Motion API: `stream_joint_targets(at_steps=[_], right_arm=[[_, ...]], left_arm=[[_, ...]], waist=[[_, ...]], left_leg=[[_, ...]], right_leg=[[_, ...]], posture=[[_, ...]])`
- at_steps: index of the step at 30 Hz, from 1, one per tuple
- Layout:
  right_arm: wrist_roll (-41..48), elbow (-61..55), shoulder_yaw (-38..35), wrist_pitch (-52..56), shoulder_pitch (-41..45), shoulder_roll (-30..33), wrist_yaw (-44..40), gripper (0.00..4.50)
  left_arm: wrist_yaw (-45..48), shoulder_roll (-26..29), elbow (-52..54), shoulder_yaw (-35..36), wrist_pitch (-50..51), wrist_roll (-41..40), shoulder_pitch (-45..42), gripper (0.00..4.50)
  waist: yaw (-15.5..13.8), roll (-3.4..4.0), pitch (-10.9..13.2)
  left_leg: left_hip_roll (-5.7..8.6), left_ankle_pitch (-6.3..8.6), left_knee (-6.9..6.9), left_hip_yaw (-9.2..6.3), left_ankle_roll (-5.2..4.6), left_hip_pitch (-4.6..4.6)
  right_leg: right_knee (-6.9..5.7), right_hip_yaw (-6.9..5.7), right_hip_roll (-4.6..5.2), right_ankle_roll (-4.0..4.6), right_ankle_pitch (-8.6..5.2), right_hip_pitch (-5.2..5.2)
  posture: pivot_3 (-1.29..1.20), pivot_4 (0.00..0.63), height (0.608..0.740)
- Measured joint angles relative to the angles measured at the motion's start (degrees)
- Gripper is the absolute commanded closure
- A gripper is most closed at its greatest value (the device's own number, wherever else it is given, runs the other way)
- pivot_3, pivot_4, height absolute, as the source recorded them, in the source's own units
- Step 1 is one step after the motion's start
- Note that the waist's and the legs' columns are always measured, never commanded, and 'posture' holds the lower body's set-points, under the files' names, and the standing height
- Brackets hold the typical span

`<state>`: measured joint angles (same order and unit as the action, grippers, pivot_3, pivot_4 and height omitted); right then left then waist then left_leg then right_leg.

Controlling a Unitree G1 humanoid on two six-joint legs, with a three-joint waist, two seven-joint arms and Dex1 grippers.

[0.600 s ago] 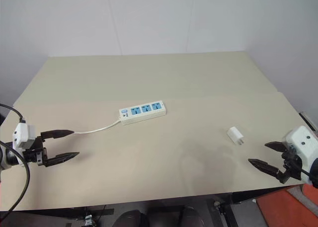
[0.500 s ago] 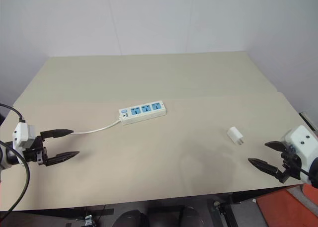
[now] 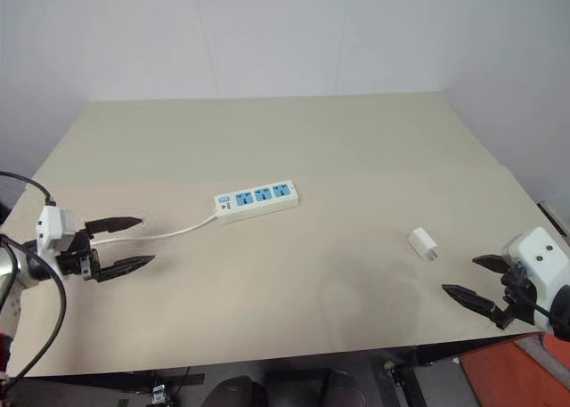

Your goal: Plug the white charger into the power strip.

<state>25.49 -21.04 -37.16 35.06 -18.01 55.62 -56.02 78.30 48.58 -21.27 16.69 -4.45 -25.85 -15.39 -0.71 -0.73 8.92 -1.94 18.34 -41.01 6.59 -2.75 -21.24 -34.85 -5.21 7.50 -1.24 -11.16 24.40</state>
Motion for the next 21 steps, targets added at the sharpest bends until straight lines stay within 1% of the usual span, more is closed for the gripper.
stream_joint_targets(at_steps=[4, 6, 8, 10, 11, 13, 16, 21], right_arm=[[0.0, -0.8, -0.1, 0.0, 0.2, -0.5, 1.1, 0.00], [0.1, -1.5, -0.1, 0.0, 0.5, -1.1, 1.7, 0.00], [0.4, -2.4, 0.0, 0.1, 0.7, -1.9, 2.4, 0.00], [0.4, -3.9, -0.1, 0.3, -0.1, -2.6, 3.0, 0.00], [0.3, -5.1, -0.2, 0.4, -1.4, -3.1, 3.3, 0.00], [0.4, -7.2, -0.4, 0.4, -3.1, -4.2, 3.6, 0.00], [0.4, -9.4, -0.9, 0.6, -5.3, -5.7, 4.4, 0.00], [0.5, -13.1, -2.4, 1.6, -8.2, -8.1, 6.2, 0.00]], left_arm=[[-1.5, -2.9, -7.3, -1.1, -3.4, 2.0, -7.7, 0.01], [-1.4, -4.8, -14.1, -2.2, -4.5, 3.2, -13.8, 0.01], [1.3, -6.2, -20.0, -3.8, -5.1, 3.7, -18.9, 0.01], [5.8, -7.5, -26.1, -5.4, -5.3, 4.3, -24.4, 0.01], [7.6, -8.3, -30.3, -6.8, -5.9, 5.7, -27.6, 0.01], [8.4, -9.4, -37.0, -8.9, -8.6, 8.8, -31.9, 0.01], [5.7, -11.8, -45.2, -11.3, -12.8, 13.9, -36.5, 0.01], [1.9, -13.8, -50.8, -12.2, -14.4, 18.1, -39.7, 0.01]], waist=[[-0.1, -0.04, 0.0], [-0.3, -0.11, 0.1], [-0.2, -0.19, 0.1], [-0.1, -0.23, 0.1], [-0.2, -0.24, 0.1], [0.0, -0.25, 0.1], [0.1, -0.36, 0.2], [0.3, -0.62, 0.3]], left_leg=[[0.06, -0.02, -0.06, -0.01, 0.01, 0.01], [0.12, -0.03, -0.11, -0.04, 0.03, 0.02], [0.14, -0.04, -0.16, -0.04, 0.04, -0.02], [0.14, -0.05, -0.22, -0.02, 0.05, -0.08], [0.16, -0.05, -0.25, -0.02, 0.05, -0.08], [0.18, -0.05, -0.24, -0.04, 0.04, -0.13], [0.20, -0.02, -0.26, -0.07, -0.01, -0.17], [0.15, 0.02, -0.25, -0.14, -0.08, -0.26]], right_leg=[[-0.03, -0.06, 0.00, 0.00, 0.01, -0.06], [-0.05, -0.12, 0.00, 0.00, 0.01, -0.10], [-0.06, -0.14, -0.01, 0.00, 0.02, -0.11], [-0.05, -0.19, -0.02, -0.01, 0.01, -0.09], [-0.06, -0.22, -0.03, -0.02, 0.01, -0.12], [-0.05, -0.23, -0.04, -0.02, 0.01, -0.12], [-0.05, -0.21, -0.04, -0.08, 0.04, -0.13], [-0.07, -0.25, -0.05, -0.09, 0.05, -0.07]], posture=[[0.00, 0.150, 0.740], [0.00, 0.150, 0.740], [0.00, 0.150, 0.740], [0.00, 0.150, 0.740], [0.00, 0.150, 0.740], [0.00, 0.150, 0.740], [0.00, 0.150, 0.740], [0.00, 0.150, 0.740]])
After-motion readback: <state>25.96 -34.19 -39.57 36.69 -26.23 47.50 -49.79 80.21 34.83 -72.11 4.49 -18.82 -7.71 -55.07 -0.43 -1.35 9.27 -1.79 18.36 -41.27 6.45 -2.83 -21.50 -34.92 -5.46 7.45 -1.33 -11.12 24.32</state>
